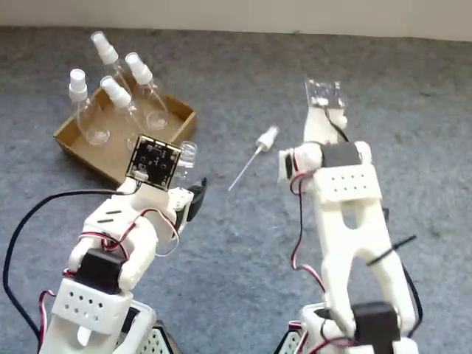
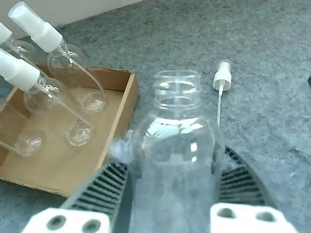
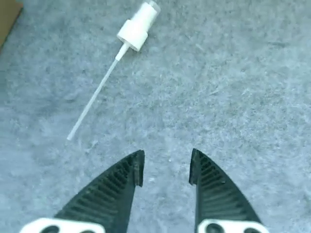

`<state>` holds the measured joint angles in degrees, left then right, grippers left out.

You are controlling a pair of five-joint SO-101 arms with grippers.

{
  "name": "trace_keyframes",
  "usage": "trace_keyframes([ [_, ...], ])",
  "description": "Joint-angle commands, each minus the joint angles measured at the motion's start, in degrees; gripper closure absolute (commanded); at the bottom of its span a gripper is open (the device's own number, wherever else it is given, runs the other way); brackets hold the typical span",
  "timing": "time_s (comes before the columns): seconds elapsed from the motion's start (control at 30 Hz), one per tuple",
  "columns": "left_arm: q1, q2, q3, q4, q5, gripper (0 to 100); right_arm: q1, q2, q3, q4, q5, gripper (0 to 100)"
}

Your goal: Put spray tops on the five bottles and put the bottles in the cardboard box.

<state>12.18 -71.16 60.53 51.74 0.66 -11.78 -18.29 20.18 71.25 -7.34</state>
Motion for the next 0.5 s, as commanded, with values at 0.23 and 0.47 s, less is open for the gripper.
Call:
trace_keyframes([
  [0.23,-0.4,-1.27,5.93,-5.98,0.18,96,-5.32,28.62,-32.48,1.98,-13.89,82.3],
  [0.47,-0.66,-1.27,6.55,-5.98,0.18,96,-5.32,45.76,-47.43,2.07,-14.59,76.3],
])
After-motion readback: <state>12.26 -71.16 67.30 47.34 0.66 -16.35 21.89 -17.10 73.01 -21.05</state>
